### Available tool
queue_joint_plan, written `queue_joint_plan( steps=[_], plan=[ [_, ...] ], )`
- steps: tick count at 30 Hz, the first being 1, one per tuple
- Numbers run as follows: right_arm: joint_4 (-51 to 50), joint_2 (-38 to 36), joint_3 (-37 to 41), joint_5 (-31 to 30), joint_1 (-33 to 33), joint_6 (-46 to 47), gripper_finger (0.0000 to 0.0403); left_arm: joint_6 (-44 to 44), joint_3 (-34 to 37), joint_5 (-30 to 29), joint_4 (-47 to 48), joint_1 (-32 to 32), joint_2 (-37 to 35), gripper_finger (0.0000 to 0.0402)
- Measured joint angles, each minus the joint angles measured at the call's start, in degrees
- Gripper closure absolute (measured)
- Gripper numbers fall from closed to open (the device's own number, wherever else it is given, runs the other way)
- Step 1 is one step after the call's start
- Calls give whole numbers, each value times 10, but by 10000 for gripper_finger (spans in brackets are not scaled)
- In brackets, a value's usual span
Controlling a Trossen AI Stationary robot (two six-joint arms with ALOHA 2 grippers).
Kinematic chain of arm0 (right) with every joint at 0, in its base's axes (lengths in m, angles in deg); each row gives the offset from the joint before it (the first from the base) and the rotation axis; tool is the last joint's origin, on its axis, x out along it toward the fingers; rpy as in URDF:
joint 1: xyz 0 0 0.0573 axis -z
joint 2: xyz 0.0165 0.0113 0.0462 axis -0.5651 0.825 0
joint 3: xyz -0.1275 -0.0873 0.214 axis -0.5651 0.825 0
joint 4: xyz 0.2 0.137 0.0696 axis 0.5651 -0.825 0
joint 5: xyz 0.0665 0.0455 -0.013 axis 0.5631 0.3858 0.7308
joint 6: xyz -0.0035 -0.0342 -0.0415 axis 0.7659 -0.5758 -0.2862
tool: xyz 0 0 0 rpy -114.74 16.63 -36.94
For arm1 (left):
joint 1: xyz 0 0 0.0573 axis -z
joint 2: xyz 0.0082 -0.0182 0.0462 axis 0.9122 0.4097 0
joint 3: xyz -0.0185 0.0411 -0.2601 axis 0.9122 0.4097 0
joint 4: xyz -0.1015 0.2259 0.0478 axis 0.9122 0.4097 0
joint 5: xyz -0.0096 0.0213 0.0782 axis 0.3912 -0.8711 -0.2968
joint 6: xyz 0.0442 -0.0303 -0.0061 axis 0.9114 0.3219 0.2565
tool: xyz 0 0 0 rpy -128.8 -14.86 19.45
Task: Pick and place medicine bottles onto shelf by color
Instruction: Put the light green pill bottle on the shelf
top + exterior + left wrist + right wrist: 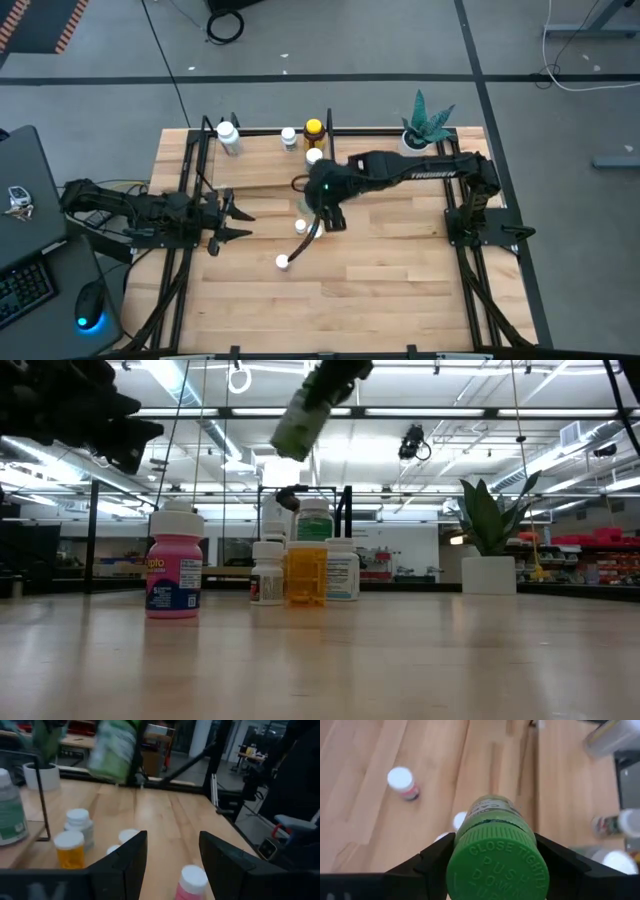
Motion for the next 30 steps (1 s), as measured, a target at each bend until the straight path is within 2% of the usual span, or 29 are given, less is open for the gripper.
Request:
queue_joint_plan(
  steps=[11,20,24,30],
  plan=[
    [71,0,-6,50,78,-74,156,-2,0,-25,-3,14,47,218],
    [100,0,-27,72,114,-114,156,60,0,-27,-22,14,54,213],
    [110,2,-27,86,135,-125,156,61,0,-27,-22,14,54,218],
    [125,50,-39,106,144,-129,156,58,0,-27,-20,14,54,214]
  ],
)
